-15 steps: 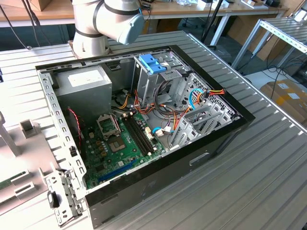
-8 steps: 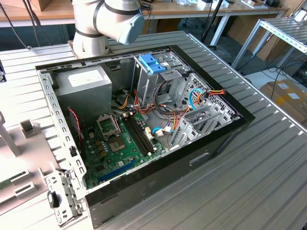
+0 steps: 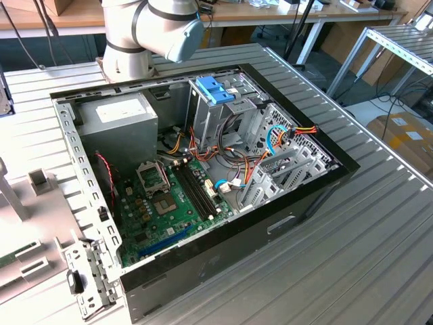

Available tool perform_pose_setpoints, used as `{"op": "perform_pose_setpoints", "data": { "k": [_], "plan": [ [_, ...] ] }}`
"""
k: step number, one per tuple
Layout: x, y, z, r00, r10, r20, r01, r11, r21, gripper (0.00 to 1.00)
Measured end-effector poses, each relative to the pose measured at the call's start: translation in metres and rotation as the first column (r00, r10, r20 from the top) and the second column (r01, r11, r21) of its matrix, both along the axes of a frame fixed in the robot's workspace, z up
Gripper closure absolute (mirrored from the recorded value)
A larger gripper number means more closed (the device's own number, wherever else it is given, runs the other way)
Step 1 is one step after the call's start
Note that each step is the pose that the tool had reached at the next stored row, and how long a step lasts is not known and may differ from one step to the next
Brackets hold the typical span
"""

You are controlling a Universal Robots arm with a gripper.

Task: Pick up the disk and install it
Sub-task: 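Pick up the disk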

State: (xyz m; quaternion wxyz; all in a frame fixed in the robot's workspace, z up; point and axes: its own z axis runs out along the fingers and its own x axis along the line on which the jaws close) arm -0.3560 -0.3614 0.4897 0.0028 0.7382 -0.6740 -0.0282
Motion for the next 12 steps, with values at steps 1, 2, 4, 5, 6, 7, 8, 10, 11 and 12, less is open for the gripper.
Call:
{"op": "perform_pose_setpoints", "data": {
  "k": [1, 2, 4, 5, 6, 7, 8, 10, 11, 12],
  "plan": [
    [0.0007, 0.0000, 0.0000, 1.0000, 0.000, 0.0001, 0.000, 1.0000, 0.0000, 0.63],
    [0.0020, 0.0000, 0.0000, 1.0000, 0.000, 0.0000, 0.000, 1.0000, 0.0000, 0.63],
    [0.0046, 0.0000, -0.0001, 1.0000, 0.000, 0.0000, 0.000, 1.0000, 0.0000, 0.63],
    [0.0051, 0.0000, -0.0001, 1.0000, 0.000, 0.0000, 0.000, 1.0000, 0.0000, 0.63],
    [0.0061, 0.0000, -0.0001, 1.0000, 0.000, 0.0000, 0.000, 1.0000, 0.0000, 0.63],
    [0.0068, 0.0000, -0.0001, 1.0000, 0.000, 0.0001, 0.000, 1.0000, 0.0000, 0.63],
    [0.0079, 0.0000, -0.0001, 1.0000, 0.000, 0.0000, 0.000, 1.0000, 0.0000, 0.63],
    [0.0099, 0.0000, -0.0002, 1.0000, 0.000, 0.0000, 0.000, 1.0000, 0.0000, 0.63],
    [0.0107, 0.0000, -0.0002, 1.0000, 0.000, 0.0000, 0.000, 1.0000, 0.0000, 0.63],
    [0.0115, 0.0000, -0.0002, 1.0000, 0.000, -0.0001, 0.000, 1.0000, 0.0000, 0.63]
  ]
}}
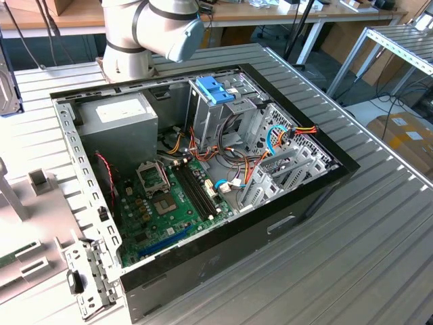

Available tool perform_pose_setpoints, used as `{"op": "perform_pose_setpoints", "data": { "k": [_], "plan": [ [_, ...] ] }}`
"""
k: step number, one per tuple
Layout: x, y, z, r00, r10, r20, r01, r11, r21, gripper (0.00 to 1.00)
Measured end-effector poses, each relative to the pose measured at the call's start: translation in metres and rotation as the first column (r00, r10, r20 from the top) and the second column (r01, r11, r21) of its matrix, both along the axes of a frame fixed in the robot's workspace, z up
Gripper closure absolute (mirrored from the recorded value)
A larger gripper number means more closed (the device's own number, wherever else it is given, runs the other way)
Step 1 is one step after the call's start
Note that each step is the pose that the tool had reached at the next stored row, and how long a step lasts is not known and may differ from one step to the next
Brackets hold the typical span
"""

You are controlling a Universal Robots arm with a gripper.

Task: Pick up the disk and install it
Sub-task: 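Pick up the disk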

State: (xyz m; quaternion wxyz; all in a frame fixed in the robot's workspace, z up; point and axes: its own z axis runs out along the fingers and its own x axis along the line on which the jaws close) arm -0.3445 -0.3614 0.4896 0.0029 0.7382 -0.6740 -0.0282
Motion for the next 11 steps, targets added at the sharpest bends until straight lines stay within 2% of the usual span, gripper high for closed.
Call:
{"op": "perform_pose_setpoints", "data": {
  "k": [11],
  "plan": [
    [0.0128, 0.0000, -0.0003, 1.0000, 0.000, 0.0001, 0.000, 1.0000, 0.0000, 0.63]
  ]
}}
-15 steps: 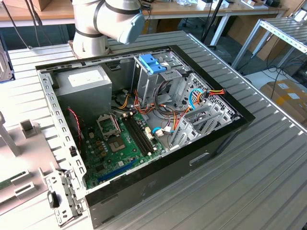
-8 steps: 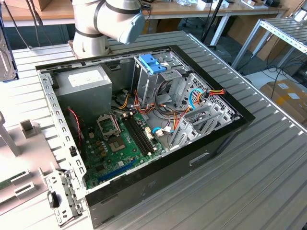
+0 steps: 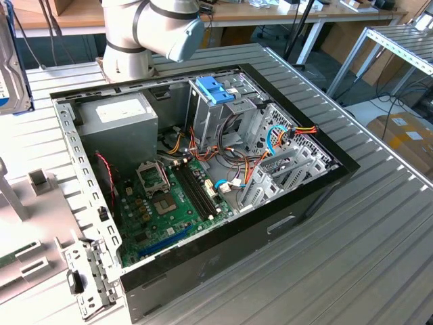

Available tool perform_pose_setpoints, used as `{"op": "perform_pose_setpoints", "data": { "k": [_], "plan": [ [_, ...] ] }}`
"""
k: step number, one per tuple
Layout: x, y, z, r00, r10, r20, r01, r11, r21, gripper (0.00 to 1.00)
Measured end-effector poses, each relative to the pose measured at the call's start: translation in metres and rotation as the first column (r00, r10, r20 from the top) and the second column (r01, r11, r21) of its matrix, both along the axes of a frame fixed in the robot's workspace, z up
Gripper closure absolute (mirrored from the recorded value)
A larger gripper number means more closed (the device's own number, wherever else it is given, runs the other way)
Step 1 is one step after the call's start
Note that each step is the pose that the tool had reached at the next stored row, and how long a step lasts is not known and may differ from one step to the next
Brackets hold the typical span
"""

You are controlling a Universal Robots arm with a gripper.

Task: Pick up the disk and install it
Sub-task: 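Pick up the disk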

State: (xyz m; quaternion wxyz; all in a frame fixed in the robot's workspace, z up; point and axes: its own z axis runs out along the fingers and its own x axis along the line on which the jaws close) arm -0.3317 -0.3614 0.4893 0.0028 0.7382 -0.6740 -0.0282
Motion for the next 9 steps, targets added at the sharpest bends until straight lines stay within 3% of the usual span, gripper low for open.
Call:
{"op": "perform_pose_setpoints", "data": {
  "k": [9],
  "plan": [
    [0.0099, 0.0000, -0.0002, 1.0000, 0.000, -0.0001, 0.000, 1.0000, 0.0000, 0.63]
  ]
}}
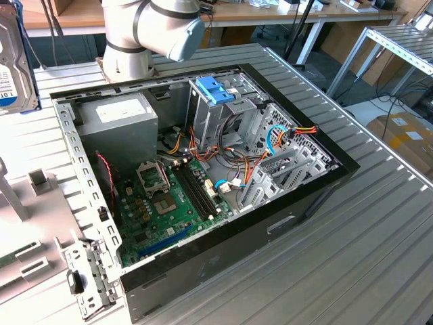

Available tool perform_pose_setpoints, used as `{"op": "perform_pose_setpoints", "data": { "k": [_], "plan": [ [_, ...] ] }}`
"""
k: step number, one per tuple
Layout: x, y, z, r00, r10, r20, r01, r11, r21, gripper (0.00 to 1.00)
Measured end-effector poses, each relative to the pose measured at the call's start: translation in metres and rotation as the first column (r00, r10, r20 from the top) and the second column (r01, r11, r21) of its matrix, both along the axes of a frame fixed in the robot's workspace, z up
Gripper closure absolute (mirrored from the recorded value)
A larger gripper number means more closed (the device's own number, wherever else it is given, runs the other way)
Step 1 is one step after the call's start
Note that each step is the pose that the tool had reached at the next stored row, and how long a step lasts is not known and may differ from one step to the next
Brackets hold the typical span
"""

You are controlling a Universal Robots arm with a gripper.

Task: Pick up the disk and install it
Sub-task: 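Pick up the disk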

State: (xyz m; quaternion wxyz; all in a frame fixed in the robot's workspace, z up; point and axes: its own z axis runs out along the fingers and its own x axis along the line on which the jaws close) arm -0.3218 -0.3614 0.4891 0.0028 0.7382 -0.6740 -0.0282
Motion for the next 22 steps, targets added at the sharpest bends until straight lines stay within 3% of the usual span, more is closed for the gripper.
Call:
{"op": "perform_pose_setpoints", "data": {
  "k": [22],
  "plan": [
    [0.0252, 0.0000, -0.0006, 1.0000, 0.000, 0.0000, 0.000, 1.0000, 0.0000, 0.63]
  ]
}}
